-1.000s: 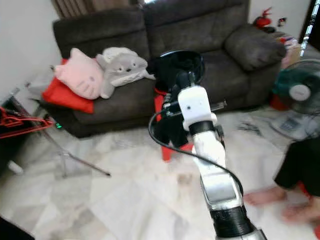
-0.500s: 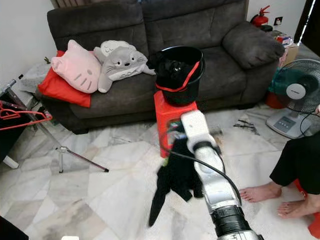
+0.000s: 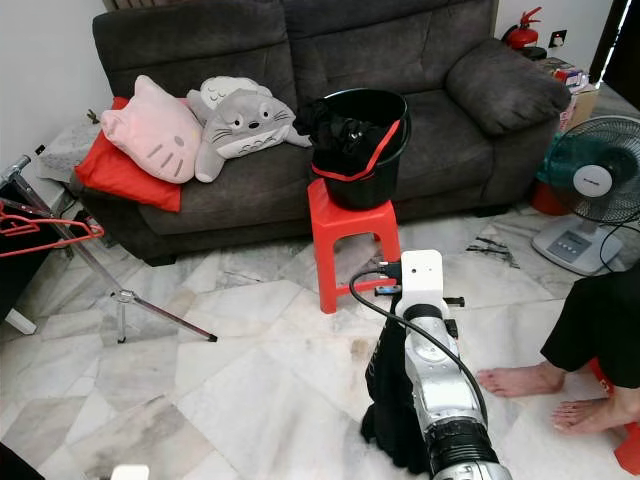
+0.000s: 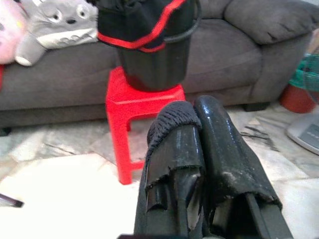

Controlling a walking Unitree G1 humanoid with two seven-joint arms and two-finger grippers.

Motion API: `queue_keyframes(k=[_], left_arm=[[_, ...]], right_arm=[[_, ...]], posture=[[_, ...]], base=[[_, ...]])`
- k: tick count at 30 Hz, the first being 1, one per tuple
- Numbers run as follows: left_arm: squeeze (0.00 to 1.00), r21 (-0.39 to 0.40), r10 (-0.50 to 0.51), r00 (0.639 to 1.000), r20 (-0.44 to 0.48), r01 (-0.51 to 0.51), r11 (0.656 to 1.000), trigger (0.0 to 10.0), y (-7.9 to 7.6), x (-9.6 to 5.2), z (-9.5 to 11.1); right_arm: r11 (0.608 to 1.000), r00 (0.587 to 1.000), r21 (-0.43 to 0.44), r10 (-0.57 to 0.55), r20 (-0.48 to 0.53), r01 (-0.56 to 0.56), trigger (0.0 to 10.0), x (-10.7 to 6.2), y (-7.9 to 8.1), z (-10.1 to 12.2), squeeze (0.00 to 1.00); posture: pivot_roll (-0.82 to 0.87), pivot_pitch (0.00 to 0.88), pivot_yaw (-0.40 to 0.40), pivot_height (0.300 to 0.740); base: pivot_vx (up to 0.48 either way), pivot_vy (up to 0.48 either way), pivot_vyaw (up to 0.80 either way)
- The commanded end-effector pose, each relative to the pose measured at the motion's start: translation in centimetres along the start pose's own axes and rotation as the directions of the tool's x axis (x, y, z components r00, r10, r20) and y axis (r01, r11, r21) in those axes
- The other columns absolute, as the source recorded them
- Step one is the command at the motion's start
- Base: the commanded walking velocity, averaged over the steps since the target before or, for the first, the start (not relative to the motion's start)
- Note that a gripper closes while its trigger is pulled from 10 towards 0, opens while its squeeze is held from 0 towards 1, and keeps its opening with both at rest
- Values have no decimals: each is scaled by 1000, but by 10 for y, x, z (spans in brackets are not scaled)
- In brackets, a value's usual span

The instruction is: Hang hanger

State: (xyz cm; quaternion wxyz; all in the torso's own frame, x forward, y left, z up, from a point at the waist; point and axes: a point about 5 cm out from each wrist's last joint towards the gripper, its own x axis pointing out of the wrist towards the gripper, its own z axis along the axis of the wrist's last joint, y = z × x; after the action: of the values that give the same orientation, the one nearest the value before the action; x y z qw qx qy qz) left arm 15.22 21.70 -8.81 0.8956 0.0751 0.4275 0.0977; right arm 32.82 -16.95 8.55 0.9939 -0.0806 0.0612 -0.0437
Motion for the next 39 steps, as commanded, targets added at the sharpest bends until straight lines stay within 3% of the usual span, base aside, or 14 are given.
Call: queue_keyframes(k=[1,4,7,8,9,10,14,15,18,19,22,26,31,39], left_arm=[[0,-10,19,1000,14,-19,1000,10000,8,1,2],[0,-48,35,996,84,-32,998,10000,10,4,17],[0,-92,51,962,267,-27,995,10000,11,4,47],[0,-92,51,962,267,-27,995,10000,11,4,47],[0,-101,50,949,312,-19,995,10000,10,3,54],[0,-110,47,911,409,-2,994,10000,7,-1,68],[0,-109,37,848,529,25,994,10000,1,-11,85],[0,-109,37,848,529,25,994,10000,1,-11,85],[0,-38,-15,778,629,50,998,10000,-8,-24,97],[0,-38,-15,778,629,50,998,10000,-8,-24,97],[0,-43,-14,727,686,60,997,10000,-13,-37,107],[0,-31,-23,706,708,64,997,10000,-18,-46,109],[0,-25,-27,703,711,64,998,10000,-19,-50,109],[0,-31,-23,701,713,63,998,10000,-25,-60,110]], right_arm=[[1000,999,8,22,42,-22,10000,3,7,9,0],[1000,999,4,20,42,-20,10000,2,6,5,0],[1000,999,-6,18,46,-18,10000,-4,1,-1,0],[1000,999,-6,18,46,-18,10000,-4,1,-1,0],[1000,999,-16,20,47,-20,10000,-5,0,-3,0],[999,999,-31,18,35,-17,10000,-9,-4,-9,0],[999,1000,-39,-1,16,1,10000,-14,-13,-18,0],[999,1000,-39,-1,16,1,10000,-14,-13,-18,0],[998,999,-67,-5,31,7,10000,-16,-21,-19,0],[998,999,-67,-5,31,7,10000,-16,-21,-19,0],[997,999,-78,5,51,-1,10000,-20,-27,-18,0],[995,999,-95,-7,53,12,10000,-23,-33,-19,0],[995,998,-100,-10,55,15,10000,-24,-35,-19,0],[984,996,-171,59,70,-46,10000,-37,-30,-19,0]], posture=[[-242,0,177,740],[-242,0,169,740],[-240,0,155,740],[-240,0,155,740],[-238,0,150,740],[-234,0,142,740],[-234,0,135,740],[-234,0,135,740],[-236,0,123,740],[-236,0,123,740],[-218,0,107,740],[-219,0,95,740],[-219,0,95,740],[-170,0,61,740]], base=[[0,0,0],[0,0,0],[0,0,0],[0,0,0],[0,0,0],[0,0,0],[0,0,0],[0,0,0],[0,0,0],[0,0,0],[0,0,0],[0,0,0],[0,0,0],[0,0,655]])
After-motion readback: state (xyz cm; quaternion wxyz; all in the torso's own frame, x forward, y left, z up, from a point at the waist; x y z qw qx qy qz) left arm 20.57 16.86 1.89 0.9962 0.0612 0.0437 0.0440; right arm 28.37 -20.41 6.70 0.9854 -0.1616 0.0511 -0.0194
